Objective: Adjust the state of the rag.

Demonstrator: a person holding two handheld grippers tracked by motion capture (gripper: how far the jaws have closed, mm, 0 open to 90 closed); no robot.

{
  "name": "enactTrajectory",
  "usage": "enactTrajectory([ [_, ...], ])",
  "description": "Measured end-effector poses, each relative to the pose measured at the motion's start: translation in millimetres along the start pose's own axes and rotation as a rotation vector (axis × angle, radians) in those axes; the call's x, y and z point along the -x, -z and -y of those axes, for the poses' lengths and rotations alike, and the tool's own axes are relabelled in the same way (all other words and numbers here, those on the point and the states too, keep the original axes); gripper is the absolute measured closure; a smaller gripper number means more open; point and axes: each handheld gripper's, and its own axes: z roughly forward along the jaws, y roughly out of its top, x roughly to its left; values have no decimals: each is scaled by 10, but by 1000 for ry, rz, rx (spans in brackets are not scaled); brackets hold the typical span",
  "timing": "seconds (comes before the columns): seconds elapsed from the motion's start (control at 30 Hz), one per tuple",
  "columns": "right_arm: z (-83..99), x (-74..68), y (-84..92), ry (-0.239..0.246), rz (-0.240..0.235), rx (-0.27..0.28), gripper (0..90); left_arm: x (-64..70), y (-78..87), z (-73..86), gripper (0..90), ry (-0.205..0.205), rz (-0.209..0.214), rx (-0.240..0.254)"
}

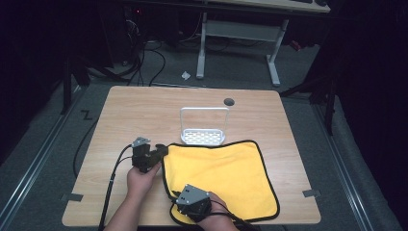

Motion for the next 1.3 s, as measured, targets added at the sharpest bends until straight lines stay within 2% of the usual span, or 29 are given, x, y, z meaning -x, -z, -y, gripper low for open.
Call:
enactTrajectory([
  [0.17, -55, -95, -13, 28, -4, 13, 822, -7, 110, 33, 826, 18, 2, 31],
  [0.27, -91, -142, -32, 41, -17, 14, 817, -47, 232, 58, 826, 30, -15, 53],
  [0.33, -132, -177, -66, 41, -40, 14, 816, -91, 358, 92, 827, 50, -42, 70],
  [0.4, -172, -244, -116, 67, -59, 9, 816, -140, 479, 132, 827, 82, -50, 88],
  [0.47, -213, -305, -156, 85, -74, 8, 816, -194, 601, 159, 827, 97, -63, 110],
  [0.57, -317, -399, -210, 109, -94, 28, 816, -273, 774, 171, 828, 130, -82, 138],
  [0.6, -358, -427, -225, 113, -99, 36, 816, -273, 774, 171, 828, 130, -82, 138],
  [0.67, -441, -473, -256, 116, -110, 55, 816, -342, 973, 162, 829, 139, -119, 167],
  [0.77, -562, -533, -298, 115, -132, 80, 816, -402, 1147, 182, 829, 160, -143, 201],
  [0.83, -605, -553, -303, 115, -138, 92, 816, -417, 1215, 186, 829, 158, -154, 211],
  [0.97, -619, -529, -265, 117, -127, 96, 814, -384, 1233, 149, 829, 158, -169, 210],
  [1.23, -440, -331, -75, 93, -73, 79, 807, -145, 955, 23, 824, 105, -155, 183],
  [1.3, -376, -265, -17, 74, -59, 78, 807, -65, 868, -9, 823, 91, -146, 177],
])
